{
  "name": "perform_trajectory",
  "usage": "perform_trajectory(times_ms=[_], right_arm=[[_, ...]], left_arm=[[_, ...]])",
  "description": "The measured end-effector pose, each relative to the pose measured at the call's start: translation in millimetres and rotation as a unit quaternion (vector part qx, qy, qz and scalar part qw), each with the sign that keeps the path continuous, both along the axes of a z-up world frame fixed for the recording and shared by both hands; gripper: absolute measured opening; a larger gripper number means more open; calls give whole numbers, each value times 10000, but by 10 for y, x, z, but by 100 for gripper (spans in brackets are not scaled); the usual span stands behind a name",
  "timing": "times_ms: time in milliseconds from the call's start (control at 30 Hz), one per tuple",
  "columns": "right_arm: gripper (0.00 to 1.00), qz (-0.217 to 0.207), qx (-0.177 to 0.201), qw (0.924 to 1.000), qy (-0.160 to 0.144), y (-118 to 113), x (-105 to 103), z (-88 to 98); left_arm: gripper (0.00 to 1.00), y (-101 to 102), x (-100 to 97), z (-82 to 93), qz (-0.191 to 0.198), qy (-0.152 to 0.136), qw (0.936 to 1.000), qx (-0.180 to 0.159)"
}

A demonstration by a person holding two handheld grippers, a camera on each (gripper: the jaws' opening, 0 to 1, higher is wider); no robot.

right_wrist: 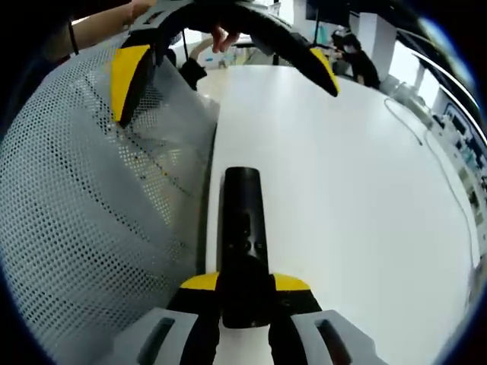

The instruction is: Press the specified remote control buttons in sequence, fully releasing each button before pressing the next.

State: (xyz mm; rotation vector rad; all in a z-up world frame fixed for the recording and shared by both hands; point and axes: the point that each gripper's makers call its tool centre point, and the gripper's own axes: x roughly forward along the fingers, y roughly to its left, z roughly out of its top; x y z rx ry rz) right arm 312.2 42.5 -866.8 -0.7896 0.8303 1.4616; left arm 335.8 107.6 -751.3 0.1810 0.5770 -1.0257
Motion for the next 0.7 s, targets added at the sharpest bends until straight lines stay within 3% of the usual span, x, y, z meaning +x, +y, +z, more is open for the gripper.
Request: perform_trajectory(times_ms=[167, 367, 467, 633, 700], right_arm=[[21, -44, 29, 10000, 36, 1, 4, 1], [21, -58, 46, 10000, 34, 0, 4, 2], [21, -75, 66, 9999, 38, 2, 6, 0], [21, -101, 85, 9999, 39, 6, 8, 3], [21, -112, 92, 9999, 39, 7, 9, 2]], left_arm=[[100, 36, -45, 252, 347, -117, 9984, -436], [100, 95, -63, 436, 736, -293, 9940, -755], [98, 150, -50, 570, 1032, -513, 9889, -935], [97, 312, -65, 666, 1490, -781, 9811, -956], [97, 388, -42, 711, 1781, -922, 9740, -1057]])
